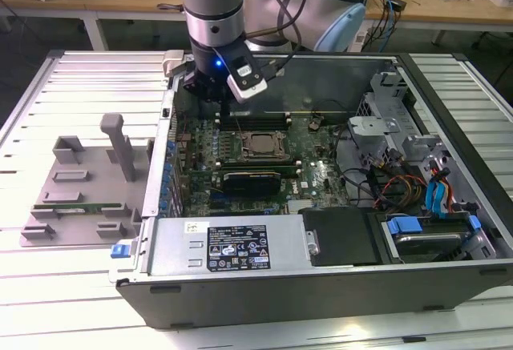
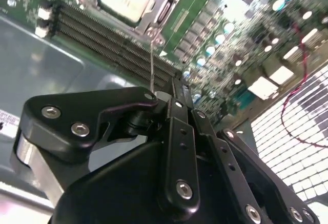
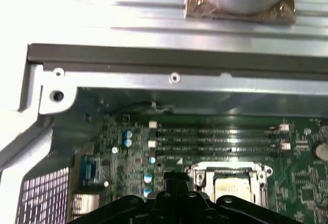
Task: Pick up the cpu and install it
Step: 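Install the first cpu locking lever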
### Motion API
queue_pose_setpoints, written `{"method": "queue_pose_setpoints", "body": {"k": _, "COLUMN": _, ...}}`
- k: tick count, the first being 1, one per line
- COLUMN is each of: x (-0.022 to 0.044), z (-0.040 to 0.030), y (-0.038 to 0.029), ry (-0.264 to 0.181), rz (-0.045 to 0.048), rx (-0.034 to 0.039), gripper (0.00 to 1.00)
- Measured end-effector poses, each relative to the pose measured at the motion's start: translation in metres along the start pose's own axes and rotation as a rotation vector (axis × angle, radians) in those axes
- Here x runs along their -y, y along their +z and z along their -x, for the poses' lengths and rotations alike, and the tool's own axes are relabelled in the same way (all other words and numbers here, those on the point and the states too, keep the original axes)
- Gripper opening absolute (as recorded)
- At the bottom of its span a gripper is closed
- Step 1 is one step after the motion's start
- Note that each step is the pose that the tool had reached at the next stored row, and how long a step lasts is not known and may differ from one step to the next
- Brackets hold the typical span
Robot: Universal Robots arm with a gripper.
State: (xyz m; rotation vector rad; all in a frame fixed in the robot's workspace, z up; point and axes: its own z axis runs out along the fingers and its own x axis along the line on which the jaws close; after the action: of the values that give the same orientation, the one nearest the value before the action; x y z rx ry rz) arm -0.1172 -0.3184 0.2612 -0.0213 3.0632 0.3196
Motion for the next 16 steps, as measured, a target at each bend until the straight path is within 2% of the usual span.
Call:
{"method": "queue_pose_setpoints", "body": {"k": 2, "x": 0.0, "z": -0.0001, "y": 0.0, "ry": 0.001, "rz": 0.0217, "rx": 0.0005, "gripper": 0.11}}
{"method": "queue_pose_setpoints", "body": {"k": 5, "x": 0.0002, "z": 0.0002, "y": 0.0007, "ry": 0.001, "rz": 0.0231, "rx": 0.0004, "gripper": 0.11}}
{"method": "queue_pose_setpoints", "body": {"k": 8, "x": 0.0004, "z": 0.0039, "y": 0.0015, "ry": 0.001, "rz": 0.0231, "rx": 0.0004, "gripper": 0.11}}
{"method": "queue_pose_setpoints", "body": {"k": 9, "x": 0.0005, "z": 0.0069, "y": 0.0019, "ry": 0.001, "rz": 0.0232, "rx": 0.0005, "gripper": 0.11}}
{"method": "queue_pose_setpoints", "body": {"k": 11, "x": 0.0008, "z": 0.0186, "y": 0.0031, "ry": 0.001, "rz": 0.0233, "rx": 0.0005, "gripper": 0.11}}
{"method": "queue_pose_setpoints", "body": {"k": 15, "x": 0.0013, "z": 0.0317, "y": 0.0043, "ry": 0.001, "rz": 0.0233, "rx": 0.0005, "gripper": 0.11}}
{"method": "queue_pose_setpoints", "body": {"k": 16, "x": 0.0015, "z": 0.0369, "y": 0.0048, "ry": 0.001, "rz": 0.0233, "rx": 0.0004, "gripper": 0.11}}
